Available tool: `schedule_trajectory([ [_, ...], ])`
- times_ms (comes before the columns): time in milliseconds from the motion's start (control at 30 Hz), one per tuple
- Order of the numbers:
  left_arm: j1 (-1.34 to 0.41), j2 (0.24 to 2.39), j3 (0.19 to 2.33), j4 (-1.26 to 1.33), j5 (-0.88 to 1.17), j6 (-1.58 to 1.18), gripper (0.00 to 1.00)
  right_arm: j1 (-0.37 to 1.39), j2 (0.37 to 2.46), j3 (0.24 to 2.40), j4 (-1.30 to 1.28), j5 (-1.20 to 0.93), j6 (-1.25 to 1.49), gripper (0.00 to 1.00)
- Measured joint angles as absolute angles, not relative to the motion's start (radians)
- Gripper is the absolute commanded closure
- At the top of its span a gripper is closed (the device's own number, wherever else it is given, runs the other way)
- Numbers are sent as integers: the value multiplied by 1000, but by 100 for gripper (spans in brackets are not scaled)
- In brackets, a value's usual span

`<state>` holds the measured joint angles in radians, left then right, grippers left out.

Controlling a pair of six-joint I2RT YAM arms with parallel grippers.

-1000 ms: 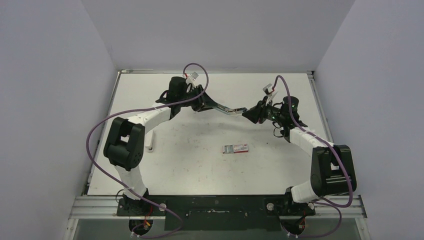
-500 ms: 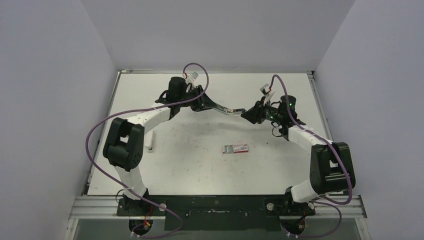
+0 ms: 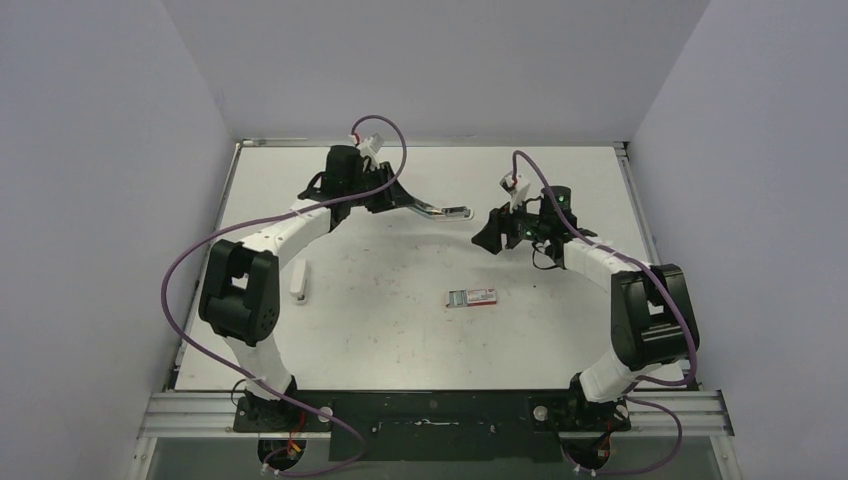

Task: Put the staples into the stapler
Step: Open the stapler, then place the stapler at the center of the board.

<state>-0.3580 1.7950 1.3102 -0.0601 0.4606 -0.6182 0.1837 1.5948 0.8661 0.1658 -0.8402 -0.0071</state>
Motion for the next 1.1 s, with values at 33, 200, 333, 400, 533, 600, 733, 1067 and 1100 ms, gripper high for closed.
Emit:
schedule_trajectory([
  [33,-358,1794,1316,-73,448,-605,100,189,1599,871,155,-833,-17,36],
  [200,-373,1792,1351,-156,374,-504,100,200,1599,883,120,-812,-62,35],
  [333,-411,1792,1372,-234,273,-393,100,200,1598,885,84,-791,-105,34],
  [400,-430,1792,1374,-263,236,-351,100,200,1596,885,65,-783,-123,34],
  [533,-458,1792,1377,-324,176,-286,98,200,1590,885,38,-771,-151,34],
  [600,-459,1792,1379,-346,148,-264,97,200,1584,884,28,-766,-160,34],
  [733,-463,1800,1397,-382,86,-220,94,200,1567,884,20,-759,-174,34],
  [1067,-488,1858,1464,-439,36,-171,86,196,1556,883,16,-748,-180,35],
  [1100,-488,1862,1465,-444,36,-171,85,195,1556,883,16,-748,-181,35],
])
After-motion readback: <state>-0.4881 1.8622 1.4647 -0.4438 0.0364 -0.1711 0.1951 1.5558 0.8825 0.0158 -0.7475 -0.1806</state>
